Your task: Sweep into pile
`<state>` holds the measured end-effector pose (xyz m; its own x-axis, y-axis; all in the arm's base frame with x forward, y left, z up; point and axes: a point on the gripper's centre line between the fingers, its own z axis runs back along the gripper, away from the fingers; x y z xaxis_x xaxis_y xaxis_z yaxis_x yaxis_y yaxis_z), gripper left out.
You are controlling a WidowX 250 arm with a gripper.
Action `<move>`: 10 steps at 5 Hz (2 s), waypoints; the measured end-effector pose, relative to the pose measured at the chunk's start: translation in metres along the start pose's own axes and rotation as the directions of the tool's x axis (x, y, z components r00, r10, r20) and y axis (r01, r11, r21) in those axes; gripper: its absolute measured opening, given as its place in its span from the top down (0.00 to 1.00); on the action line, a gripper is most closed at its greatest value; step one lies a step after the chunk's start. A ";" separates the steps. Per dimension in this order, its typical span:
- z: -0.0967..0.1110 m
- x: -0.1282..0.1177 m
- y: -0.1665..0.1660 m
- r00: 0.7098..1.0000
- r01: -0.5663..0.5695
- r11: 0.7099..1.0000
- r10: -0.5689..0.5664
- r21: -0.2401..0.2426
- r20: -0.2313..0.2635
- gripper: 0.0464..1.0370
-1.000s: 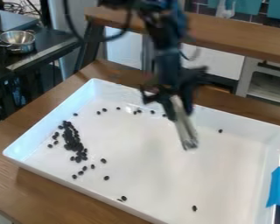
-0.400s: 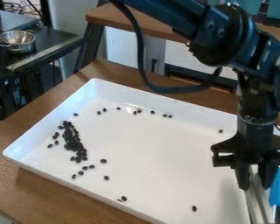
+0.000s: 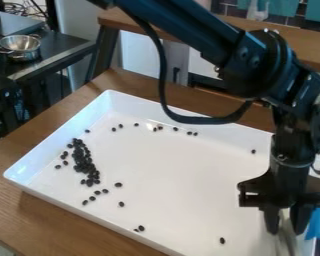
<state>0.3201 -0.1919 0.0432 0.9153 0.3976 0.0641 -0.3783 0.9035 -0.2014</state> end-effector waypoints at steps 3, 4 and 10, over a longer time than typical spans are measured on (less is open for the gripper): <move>0.002 -0.010 0.017 0.996 0.092 0.996 -0.092 -0.022 0.005 0.70; -0.003 -0.011 0.022 0.988 0.128 0.992 -0.127 -0.007 0.086 0.70; 0.011 0.044 0.122 0.977 0.145 0.983 -0.160 0.115 0.139 0.71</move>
<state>0.3123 -0.0626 0.0323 0.9360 0.2661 0.2305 -0.2552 0.9639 -0.0762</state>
